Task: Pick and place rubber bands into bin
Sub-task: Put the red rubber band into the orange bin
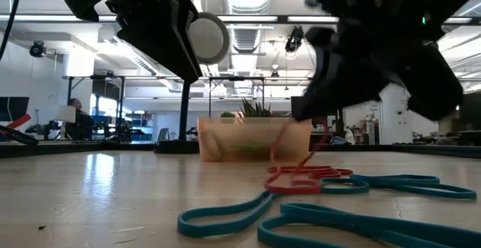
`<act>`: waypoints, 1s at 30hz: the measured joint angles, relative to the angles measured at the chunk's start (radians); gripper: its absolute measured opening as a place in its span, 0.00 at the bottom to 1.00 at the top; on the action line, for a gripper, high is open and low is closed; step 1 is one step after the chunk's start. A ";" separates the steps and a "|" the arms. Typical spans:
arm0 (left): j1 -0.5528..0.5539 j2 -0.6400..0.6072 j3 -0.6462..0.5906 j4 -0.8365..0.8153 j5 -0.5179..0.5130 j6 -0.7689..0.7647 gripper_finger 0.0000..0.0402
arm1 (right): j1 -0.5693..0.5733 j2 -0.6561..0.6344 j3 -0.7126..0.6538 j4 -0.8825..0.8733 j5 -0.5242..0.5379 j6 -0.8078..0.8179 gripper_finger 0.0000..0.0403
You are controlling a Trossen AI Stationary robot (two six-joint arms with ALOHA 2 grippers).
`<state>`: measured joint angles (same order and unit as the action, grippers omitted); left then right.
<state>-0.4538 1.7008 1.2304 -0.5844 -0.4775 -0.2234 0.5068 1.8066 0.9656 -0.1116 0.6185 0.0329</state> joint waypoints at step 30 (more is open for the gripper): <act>-0.021 -0.003 0.000 -0.027 0.002 -0.008 0.21 | -0.287 -0.240 0.118 0.003 0.282 -0.431 0.02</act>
<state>-0.4744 1.6974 1.2304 -0.6111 -0.4755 -0.2317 0.2201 1.5661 1.0836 -0.1085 0.9001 -0.3976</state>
